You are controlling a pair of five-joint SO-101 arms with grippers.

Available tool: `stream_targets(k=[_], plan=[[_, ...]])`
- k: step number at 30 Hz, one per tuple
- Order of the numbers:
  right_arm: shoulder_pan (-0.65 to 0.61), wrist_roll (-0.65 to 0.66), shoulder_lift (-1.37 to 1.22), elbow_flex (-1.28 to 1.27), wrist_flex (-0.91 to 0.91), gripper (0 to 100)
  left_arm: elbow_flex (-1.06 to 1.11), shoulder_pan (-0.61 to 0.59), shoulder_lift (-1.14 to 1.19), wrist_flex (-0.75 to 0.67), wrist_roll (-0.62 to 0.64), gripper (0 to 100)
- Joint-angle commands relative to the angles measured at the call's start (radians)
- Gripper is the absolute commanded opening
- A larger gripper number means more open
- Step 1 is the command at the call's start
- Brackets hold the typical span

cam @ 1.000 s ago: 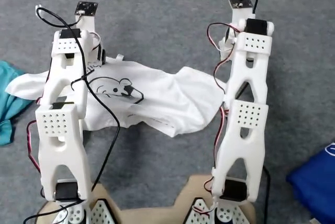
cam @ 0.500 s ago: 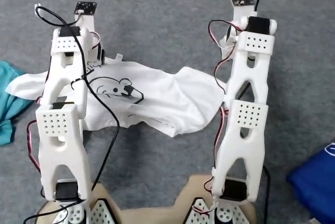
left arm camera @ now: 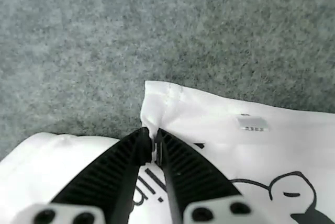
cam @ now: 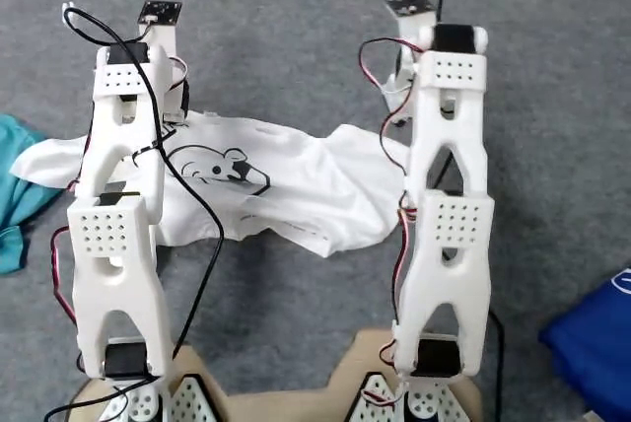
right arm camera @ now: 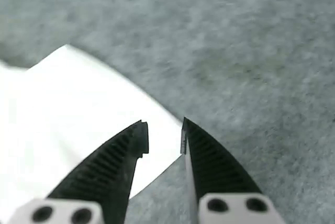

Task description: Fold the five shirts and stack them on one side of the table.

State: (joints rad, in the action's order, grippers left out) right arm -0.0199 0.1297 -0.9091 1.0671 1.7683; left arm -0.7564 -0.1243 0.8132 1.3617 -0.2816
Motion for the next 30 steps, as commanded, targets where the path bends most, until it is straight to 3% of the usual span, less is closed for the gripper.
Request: stream_targets(k=[1,11,30], plan=[[-0.027,0.012,0.154,-0.093,0.014,12.6,-0.049,-0.011,-0.018,0.006,0.003,2],[0.114,0.014,0.108,-0.213,-0.020,12.5,-0.140,-0.002,-0.008,0.055,0.003,2],[0.094,-0.052,-0.012,-0.209,-0.087,12.5,-0.161,-0.002,-0.008,0.063,0.006,2]])
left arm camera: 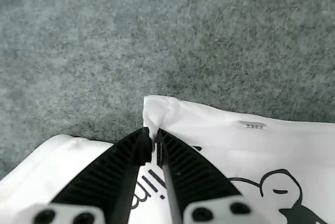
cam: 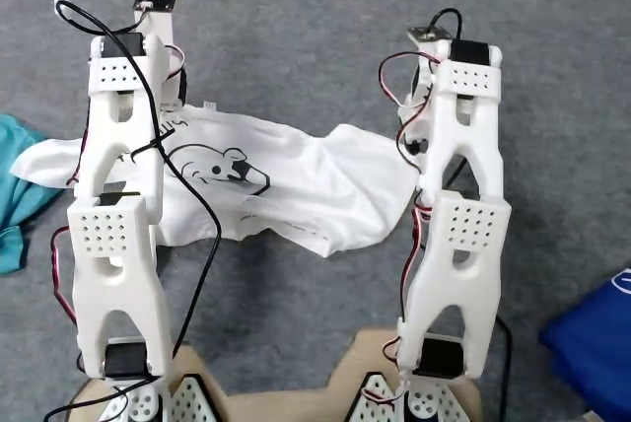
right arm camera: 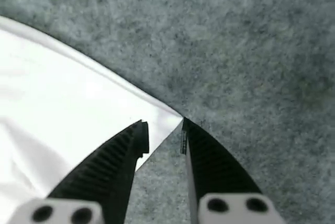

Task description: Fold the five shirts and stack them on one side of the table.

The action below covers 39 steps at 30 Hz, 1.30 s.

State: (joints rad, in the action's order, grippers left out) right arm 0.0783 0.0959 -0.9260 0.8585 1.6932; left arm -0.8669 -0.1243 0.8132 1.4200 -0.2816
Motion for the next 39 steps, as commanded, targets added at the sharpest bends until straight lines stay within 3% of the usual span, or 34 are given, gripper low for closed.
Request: stream_targets(k=[1,17,22,30,34,39], plan=[[-0.004,-0.025,0.005,-0.004,-0.020,12.5,-0.051,-0.002,-0.008,0.005,0.006,2],[-0.008,-0.017,-0.094,0.050,-0.032,12.2,-0.043,-0.002,-0.008,0.005,0.005,2],[-0.008,-0.023,-0.097,0.059,-0.032,0.2,-0.044,-0.002,-0.008,0.005,0.003,2],[-0.002,-0.023,-0.082,0.127,0.012,0.5,-0.055,-0.002,-0.018,0.005,0.005,2],[-0.001,-0.015,-0.047,0.291,0.091,0.5,-0.160,0.002,-0.018,0.048,0.006,2],[0.001,0.038,0.085,0.421,0.094,0.5,-0.443,0.002,-0.018,0.163,0.003,2]])
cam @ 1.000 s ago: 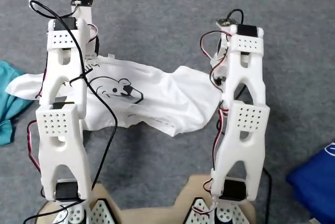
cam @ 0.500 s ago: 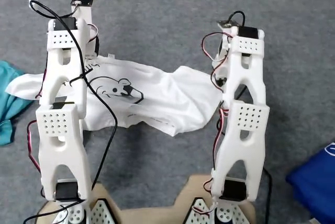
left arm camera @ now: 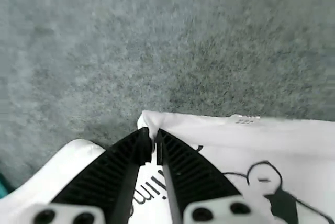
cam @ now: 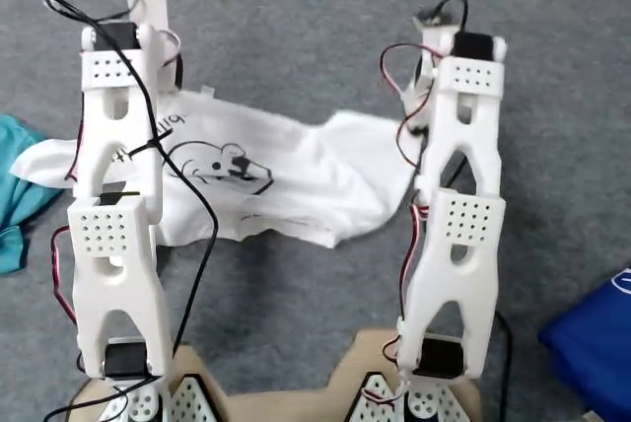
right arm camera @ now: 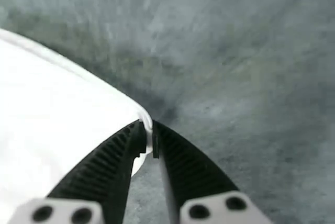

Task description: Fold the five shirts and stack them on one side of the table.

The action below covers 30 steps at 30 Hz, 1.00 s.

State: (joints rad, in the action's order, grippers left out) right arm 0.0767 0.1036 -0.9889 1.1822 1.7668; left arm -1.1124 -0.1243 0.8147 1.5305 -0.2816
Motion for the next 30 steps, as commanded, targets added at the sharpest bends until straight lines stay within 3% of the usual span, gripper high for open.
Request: stream_targets(k=[1,6,17,30], plan=[[0.002,0.035,0.189,0.116,0.020,0.5,-0.269,-0.003,-0.019,0.074,0.003,2],[0.005,0.069,0.412,0.196,0.015,0.5,-0.575,-0.011,-0.021,0.178,0.000,2],[0.005,0.176,0.759,0.311,-0.018,0.5,-0.560,-0.078,-0.360,0.184,0.000,2],[0.005,0.216,1.098,0.303,-0.216,0.5,-0.560,-0.123,-0.768,0.186,0.006,2]])
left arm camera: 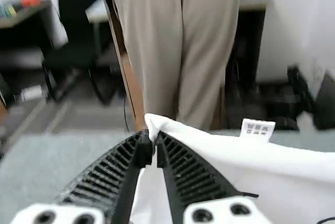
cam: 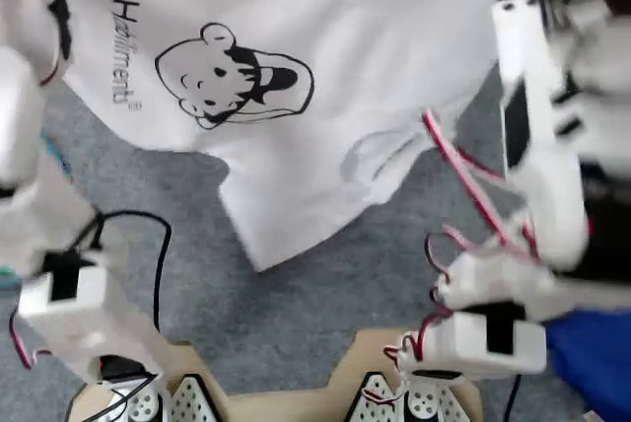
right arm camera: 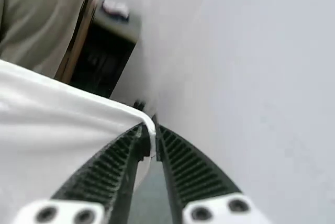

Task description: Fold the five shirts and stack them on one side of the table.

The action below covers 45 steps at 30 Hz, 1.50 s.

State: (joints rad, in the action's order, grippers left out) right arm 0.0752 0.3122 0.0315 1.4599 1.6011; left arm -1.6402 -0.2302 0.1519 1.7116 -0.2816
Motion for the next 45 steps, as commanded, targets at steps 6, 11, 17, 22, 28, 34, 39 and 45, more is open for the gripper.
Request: stream_targets(k=[6,11,17,22,28,34,39,45], plan=[[0.008,0.086,0.171,0.025,-0.098,0.5,-0.003,-0.017,-0.236,0.018,0.008,2],[0.008,0.141,0.202,0.025,-0.109,0.5,0.089,-0.066,-0.320,0.049,0.008,2],[0.108,0.141,0.205,0.025,-0.187,0.5,0.304,-0.155,-0.417,0.049,0.086,2],[0.124,0.144,0.206,0.025,-0.176,0.5,0.586,-0.198,-0.506,0.048,0.149,2],[0.117,0.115,0.278,0.024,-0.133,0.5,0.922,-0.196,-0.656,0.048,0.163,2],[0.117,0.103,0.332,-0.056,-0.198,0.5,1.134,-0.114,-0.805,0.046,0.163,2],[0.114,0.100,0.354,-0.200,-0.261,0.5,1.250,-0.104,-0.905,0.046,0.163,2],[0.025,0.109,0.352,-0.421,-0.347,0.5,1.376,-0.107,-0.974,0.015,0.160,2]])
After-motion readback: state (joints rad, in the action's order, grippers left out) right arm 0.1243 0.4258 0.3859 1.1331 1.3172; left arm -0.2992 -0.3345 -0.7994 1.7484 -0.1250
